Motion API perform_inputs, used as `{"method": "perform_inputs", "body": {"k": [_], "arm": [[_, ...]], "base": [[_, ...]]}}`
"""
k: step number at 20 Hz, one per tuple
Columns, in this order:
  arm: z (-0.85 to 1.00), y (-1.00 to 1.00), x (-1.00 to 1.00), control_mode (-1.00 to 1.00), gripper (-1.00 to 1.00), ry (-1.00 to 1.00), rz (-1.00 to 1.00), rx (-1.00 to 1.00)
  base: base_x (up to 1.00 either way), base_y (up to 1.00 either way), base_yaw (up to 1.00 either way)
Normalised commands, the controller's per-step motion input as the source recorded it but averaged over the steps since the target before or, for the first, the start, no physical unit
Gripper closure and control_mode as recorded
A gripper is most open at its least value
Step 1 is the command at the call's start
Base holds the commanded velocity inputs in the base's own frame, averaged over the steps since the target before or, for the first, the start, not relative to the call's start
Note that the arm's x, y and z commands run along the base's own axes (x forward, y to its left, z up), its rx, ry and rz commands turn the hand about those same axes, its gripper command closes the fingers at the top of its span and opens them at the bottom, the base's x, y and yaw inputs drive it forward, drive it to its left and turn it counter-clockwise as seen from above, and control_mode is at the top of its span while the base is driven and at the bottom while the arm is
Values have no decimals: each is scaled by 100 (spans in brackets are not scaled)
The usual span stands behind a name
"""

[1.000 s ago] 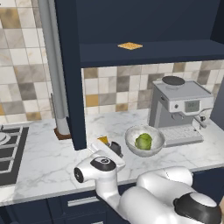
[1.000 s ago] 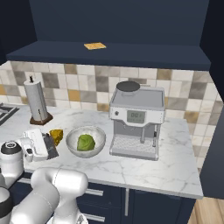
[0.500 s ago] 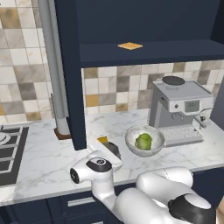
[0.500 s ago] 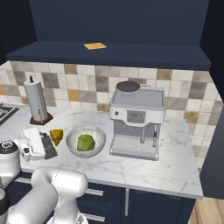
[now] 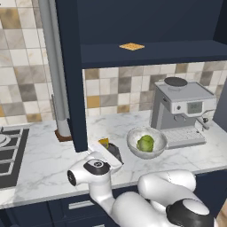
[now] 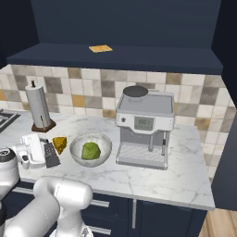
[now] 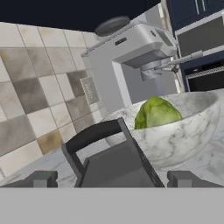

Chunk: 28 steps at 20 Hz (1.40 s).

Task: Pick the cheese from the fridge and the cheese grater from the cabinet and place them next to the salad bowl.

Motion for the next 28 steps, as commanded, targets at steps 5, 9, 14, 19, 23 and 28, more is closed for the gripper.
{"method": "perform_inputs", "body": {"k": [5,9,14,19,23,28], "arm": [[11,0,0,-100,-100,-8,0,2],[14,0,-6,-100,-100,-4,0,3],[18,-3,-14,-100,-100,-1,-1,3],[25,-1,-13,-100,-100,0,0,1],[27,-3,-14,-100,-100,0,0,0],[28,-17,-20,-100,-100,1,5,0]], "base": [[0,0,0],[0,0,0],[0,0,0],[0,0,0],[0,0,0],[0,0,0]]}}
